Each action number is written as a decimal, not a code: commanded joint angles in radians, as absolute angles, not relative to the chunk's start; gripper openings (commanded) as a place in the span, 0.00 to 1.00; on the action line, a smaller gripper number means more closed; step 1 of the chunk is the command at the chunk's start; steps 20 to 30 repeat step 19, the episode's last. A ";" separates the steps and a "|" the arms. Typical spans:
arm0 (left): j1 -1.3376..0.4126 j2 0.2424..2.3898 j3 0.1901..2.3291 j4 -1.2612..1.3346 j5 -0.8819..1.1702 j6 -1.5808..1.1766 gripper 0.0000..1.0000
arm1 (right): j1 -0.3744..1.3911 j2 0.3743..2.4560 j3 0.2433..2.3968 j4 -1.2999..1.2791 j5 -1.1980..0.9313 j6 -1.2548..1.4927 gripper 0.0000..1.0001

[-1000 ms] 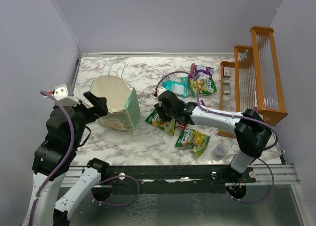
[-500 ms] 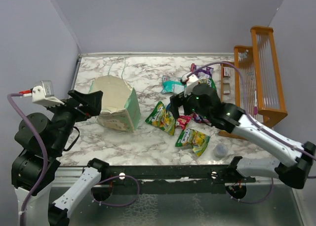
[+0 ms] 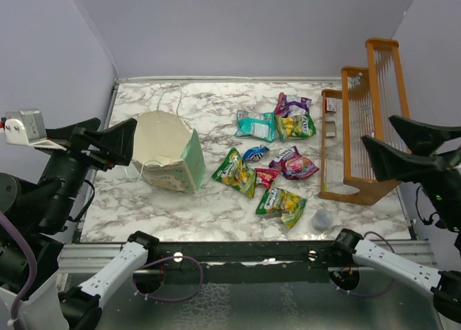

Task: Take the snacks out of the paper bag
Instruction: Reset both arms

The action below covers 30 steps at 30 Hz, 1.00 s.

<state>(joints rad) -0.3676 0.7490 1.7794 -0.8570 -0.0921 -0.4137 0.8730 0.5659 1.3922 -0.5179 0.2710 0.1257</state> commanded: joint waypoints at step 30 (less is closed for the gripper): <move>-0.378 0.700 1.685 -0.774 -0.104 -0.383 0.99 | 0.874 0.637 1.401 -0.551 0.326 0.152 0.99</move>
